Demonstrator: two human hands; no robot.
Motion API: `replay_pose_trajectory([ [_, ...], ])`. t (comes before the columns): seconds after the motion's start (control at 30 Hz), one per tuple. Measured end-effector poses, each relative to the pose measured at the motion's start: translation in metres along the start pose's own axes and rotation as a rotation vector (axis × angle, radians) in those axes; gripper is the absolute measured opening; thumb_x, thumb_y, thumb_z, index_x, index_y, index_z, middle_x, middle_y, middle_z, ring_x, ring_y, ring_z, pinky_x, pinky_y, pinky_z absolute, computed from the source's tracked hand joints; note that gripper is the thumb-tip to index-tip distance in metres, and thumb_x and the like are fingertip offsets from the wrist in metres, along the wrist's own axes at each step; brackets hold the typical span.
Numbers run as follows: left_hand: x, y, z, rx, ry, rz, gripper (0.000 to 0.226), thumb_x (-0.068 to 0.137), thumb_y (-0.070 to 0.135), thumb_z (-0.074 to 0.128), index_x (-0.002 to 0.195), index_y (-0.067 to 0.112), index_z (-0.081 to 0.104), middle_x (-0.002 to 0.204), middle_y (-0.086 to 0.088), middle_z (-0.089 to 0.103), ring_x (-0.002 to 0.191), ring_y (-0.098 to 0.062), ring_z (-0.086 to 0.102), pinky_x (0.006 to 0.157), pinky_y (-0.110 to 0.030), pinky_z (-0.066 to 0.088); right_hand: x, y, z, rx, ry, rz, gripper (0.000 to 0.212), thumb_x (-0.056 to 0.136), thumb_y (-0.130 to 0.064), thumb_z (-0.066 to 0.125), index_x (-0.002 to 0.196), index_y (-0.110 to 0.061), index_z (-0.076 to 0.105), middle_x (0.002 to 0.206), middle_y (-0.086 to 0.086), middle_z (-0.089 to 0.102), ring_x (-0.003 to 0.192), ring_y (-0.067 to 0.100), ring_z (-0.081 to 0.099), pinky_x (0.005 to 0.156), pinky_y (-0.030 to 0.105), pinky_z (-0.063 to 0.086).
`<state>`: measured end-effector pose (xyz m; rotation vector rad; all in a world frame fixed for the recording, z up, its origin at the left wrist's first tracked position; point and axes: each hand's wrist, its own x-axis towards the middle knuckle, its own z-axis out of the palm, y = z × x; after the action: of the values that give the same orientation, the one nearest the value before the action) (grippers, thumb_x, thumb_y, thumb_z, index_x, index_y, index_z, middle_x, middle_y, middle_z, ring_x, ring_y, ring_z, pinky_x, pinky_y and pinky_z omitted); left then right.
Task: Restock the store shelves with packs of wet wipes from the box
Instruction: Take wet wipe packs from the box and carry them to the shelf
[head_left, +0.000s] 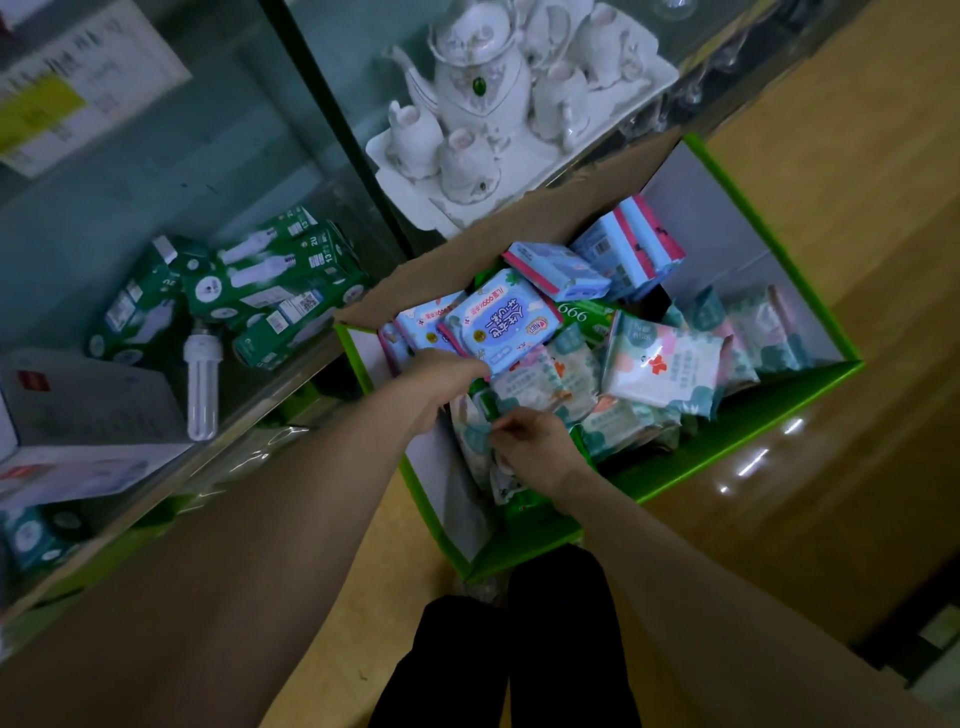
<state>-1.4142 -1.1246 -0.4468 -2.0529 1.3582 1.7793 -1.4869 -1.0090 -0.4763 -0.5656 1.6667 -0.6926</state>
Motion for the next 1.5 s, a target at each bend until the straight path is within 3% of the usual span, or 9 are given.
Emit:
replay_pose_trajectory([
  [0.13,-0.002,0.008,0.001,-0.06,0.036,0.067,0.014,0.091,0.024,0.061,0.101,0.015,0.064,0.091,-0.003,0.066,0.076,-0.015,0.056,0.06,-0.024,0.04,-0.007,-0.02,-0.009,0.381,0.012,-0.014,0.025,0.096,-0.001,0.049,0.074,-0.011,0.053,0.07,0.005,0.057,0.061,0.01,0.054,0.059,0.018,0.048],
  [0.23,-0.008,0.017,-0.003,-0.085,-0.144,-0.024,0.031,0.09,0.043,0.06,0.108,0.018,0.065,0.091,-0.001,0.07,0.077,-0.015,0.063,0.064,-0.026,0.047,-0.005,-0.036,-0.038,0.622,0.093,0.05,0.019,0.1,-0.006,0.044,0.082,-0.009,0.052,0.082,0.007,0.065,0.071,0.016,0.063,0.057,0.023,0.055],
  [0.47,-0.022,0.032,0.023,0.006,-0.401,0.051,0.018,0.091,0.01,0.062,0.107,0.019,0.063,0.108,-0.009,0.069,0.099,-0.027,0.065,0.087,-0.043,0.052,-0.004,-0.034,-0.089,0.606,0.257,0.146,0.032,0.094,-0.041,0.056,0.106,-0.011,0.059,0.099,0.009,0.069,0.084,0.022,0.067,0.071,0.035,0.055],
  [0.67,-0.029,0.05,0.037,0.125,-0.606,-0.094,0.033,0.092,0.014,0.063,0.123,0.006,0.056,0.118,-0.018,0.066,0.097,-0.032,0.067,0.071,-0.043,0.06,-0.012,-0.034,-0.107,0.753,0.421,0.107,0.011,0.095,-0.023,0.059,0.09,-0.012,0.057,0.088,0.01,0.065,0.072,0.019,0.061,0.07,0.033,0.05],
  [0.93,-0.02,0.055,0.053,0.261,-0.483,-0.07,0.042,0.087,0.005,0.068,0.125,-0.001,0.053,0.118,-0.019,0.063,0.084,-0.026,0.063,0.064,-0.032,0.054,-0.032,-0.004,-0.162,0.533,0.216,0.251,0.011,0.088,-0.011,0.066,0.096,-0.004,0.065,0.1,0.017,0.068,0.08,0.026,0.063,0.07,0.034,0.055],
  [1.1,-0.022,0.085,0.08,0.085,-0.326,0.093,0.013,0.09,0.008,0.064,0.103,0.007,0.06,0.098,-0.015,0.066,0.077,-0.023,0.065,0.064,-0.032,0.057,-0.024,-0.014,-0.187,0.525,0.326,0.191,0.006,0.09,-0.011,0.064,0.087,-0.008,0.061,0.096,0.012,0.067,0.077,0.019,0.064,0.05,0.024,0.054],
  [1.23,-0.019,0.116,0.097,0.004,-0.249,0.159,0.036,0.092,0.009,0.061,0.127,0.004,0.054,0.105,-0.011,0.066,0.074,-0.018,0.063,0.056,-0.028,0.055,-0.02,-0.03,-0.21,0.518,0.375,0.101,0.015,0.092,-0.003,0.057,0.08,-0.012,0.055,0.089,0.008,0.063,0.079,0.018,0.061,0.061,0.028,0.054],
  [1.4,-0.036,0.109,0.094,0.331,-0.535,-0.004,0.028,0.091,0.021,0.064,0.117,0.013,0.058,0.105,-0.008,0.066,0.084,-0.02,0.066,0.067,-0.031,0.055,-0.014,-0.032,-0.216,0.756,0.428,0.062,0.011,0.088,-0.005,0.064,0.082,-0.012,0.058,0.079,0.008,0.064,0.069,0.017,0.062,0.061,0.029,0.053],
  [1.5,-0.036,0.098,0.11,0.176,-0.559,0.051,0.028,0.09,0.014,0.065,0.118,0.011,0.061,0.112,-0.01,0.067,0.091,-0.022,0.064,0.083,-0.036,0.053,-0.008,-0.034,-0.202,0.777,0.42,0.063,0.005,0.091,-0.011,0.063,0.087,-0.007,0.061,0.075,0.007,0.068,0.064,0.017,0.064,0.051,0.024,0.053],
])
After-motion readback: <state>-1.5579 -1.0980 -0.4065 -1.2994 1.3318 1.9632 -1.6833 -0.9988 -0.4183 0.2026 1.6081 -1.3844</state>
